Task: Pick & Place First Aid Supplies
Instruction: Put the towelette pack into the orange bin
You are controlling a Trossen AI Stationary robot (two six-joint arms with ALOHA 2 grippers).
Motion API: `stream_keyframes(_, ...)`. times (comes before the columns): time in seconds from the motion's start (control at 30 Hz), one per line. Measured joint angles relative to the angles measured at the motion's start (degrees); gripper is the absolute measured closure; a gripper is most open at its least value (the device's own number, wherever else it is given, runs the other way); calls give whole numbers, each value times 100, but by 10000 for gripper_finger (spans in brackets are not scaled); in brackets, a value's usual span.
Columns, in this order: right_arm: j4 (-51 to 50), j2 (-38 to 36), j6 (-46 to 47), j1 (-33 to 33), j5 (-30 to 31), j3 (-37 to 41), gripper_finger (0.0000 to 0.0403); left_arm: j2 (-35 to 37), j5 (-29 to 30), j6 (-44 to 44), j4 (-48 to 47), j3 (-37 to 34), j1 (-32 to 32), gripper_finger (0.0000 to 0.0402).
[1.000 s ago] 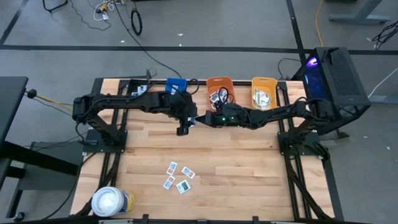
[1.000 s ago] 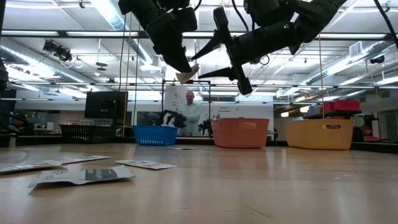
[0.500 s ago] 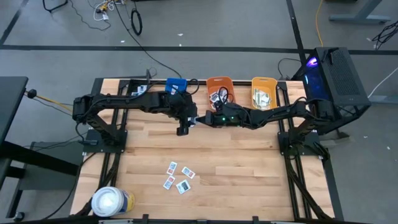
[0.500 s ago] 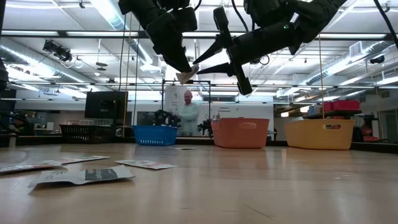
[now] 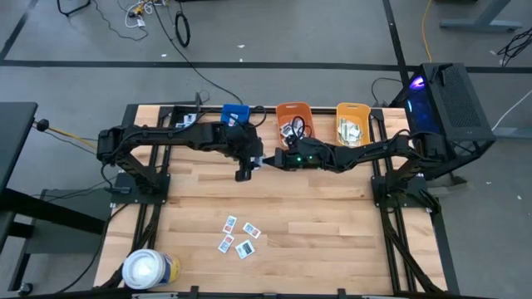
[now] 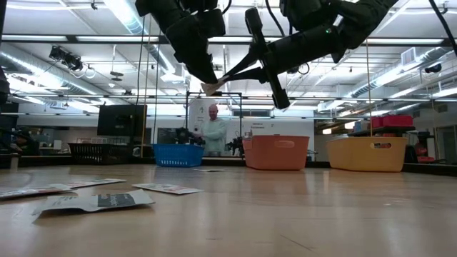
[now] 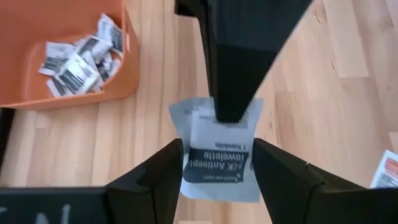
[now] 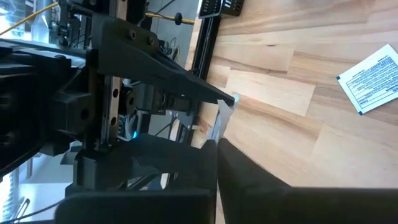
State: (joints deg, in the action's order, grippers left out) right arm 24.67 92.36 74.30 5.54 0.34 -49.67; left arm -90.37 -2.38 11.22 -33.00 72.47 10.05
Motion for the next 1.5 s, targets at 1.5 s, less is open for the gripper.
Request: stream_keyframes(1.5, -280, -69, -1355, 1075, -1038, -23, 403, 2577, 114, -1676, -127, -1085, 356, 99)
